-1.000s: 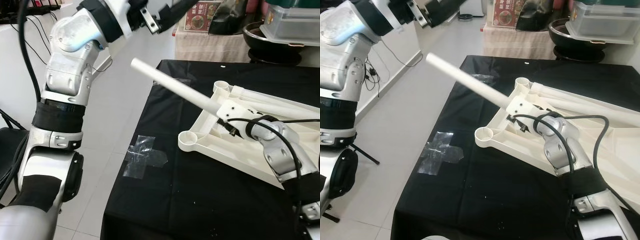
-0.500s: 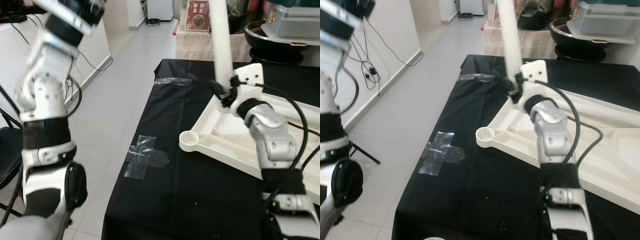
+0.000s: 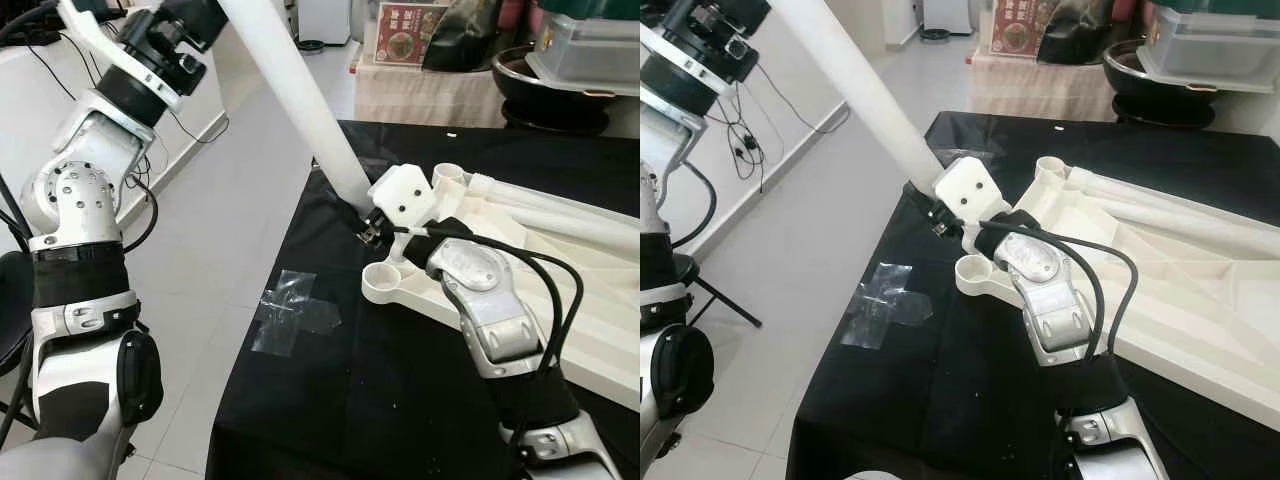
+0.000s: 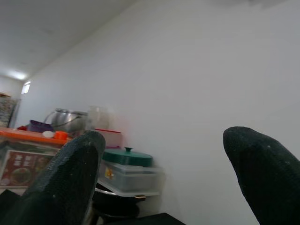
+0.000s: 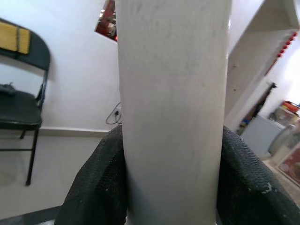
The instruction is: Building children table
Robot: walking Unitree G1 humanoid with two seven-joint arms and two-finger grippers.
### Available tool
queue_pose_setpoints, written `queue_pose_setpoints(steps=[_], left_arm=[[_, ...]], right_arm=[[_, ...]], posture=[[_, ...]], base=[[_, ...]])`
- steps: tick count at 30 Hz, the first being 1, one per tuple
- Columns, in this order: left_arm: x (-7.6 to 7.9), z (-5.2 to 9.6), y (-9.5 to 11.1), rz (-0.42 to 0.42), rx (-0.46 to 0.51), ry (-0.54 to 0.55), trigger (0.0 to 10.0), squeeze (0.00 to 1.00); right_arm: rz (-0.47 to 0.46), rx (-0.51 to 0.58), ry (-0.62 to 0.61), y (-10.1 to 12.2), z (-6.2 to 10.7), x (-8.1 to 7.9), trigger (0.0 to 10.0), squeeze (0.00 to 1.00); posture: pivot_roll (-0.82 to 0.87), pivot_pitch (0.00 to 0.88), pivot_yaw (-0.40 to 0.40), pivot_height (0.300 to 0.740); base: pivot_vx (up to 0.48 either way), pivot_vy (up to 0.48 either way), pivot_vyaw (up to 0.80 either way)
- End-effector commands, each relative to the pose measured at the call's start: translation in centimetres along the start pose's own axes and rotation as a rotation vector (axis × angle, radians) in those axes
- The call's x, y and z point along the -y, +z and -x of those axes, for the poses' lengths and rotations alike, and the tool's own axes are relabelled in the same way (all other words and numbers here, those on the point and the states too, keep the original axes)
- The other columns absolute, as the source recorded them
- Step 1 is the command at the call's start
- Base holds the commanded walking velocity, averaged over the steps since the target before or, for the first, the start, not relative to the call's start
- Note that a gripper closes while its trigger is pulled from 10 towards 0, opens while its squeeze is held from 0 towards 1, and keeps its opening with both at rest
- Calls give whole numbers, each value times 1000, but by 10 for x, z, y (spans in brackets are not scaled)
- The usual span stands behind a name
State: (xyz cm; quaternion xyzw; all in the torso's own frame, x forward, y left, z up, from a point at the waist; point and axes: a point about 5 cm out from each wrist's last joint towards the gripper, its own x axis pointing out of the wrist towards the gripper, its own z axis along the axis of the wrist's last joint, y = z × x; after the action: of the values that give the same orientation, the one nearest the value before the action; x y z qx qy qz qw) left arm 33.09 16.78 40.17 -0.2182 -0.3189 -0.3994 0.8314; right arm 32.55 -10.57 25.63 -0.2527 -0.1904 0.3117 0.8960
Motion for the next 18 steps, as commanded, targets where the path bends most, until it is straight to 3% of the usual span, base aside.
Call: queue_pose_setpoints(steps=[1, 5, 8, 11, 14, 18], left_arm=[[18, -7, 4, -5, -15, -130, 10000, 0], [24, -6, 3, -3, -21, -171, 10000, 0], [29, 5, 3, -40, -51, -208, 10000, 0], [27, 11, 6, -73, -71, -200, 10000, 0], [27, 12, 9, -91, -78, -204, 10000, 0], [24, 14, 14, -151, -94, -191, 10000, 0]], right_arm=[[-18, -17, -5, -3, -3, -1, 0, 0], [-55, -27, -48, -4, -4, 5, 0, 0], [-224, -41, -249, -9, -1, 35, 0, 0], [-309, -42, -347, -14, 5, 51, 0, 0], [-337, -53, -375, -17, 7, 54, 0, 0], [-283, -38, -367, -14, 7, 54, 0, 0]], posture=[[-22, 62, 10, 740], [-22, 62, 10, 740], [-19, 72, 3, 740], [-17, 75, 0, 740], [-15, 76, -2, 740], [-15, 76, -2, 740]], base=[[0, 0, 0], [0, 0, 0], [0, 0, 0], [0, 0, 0], [0, 0, 0], [0, 0, 0]])
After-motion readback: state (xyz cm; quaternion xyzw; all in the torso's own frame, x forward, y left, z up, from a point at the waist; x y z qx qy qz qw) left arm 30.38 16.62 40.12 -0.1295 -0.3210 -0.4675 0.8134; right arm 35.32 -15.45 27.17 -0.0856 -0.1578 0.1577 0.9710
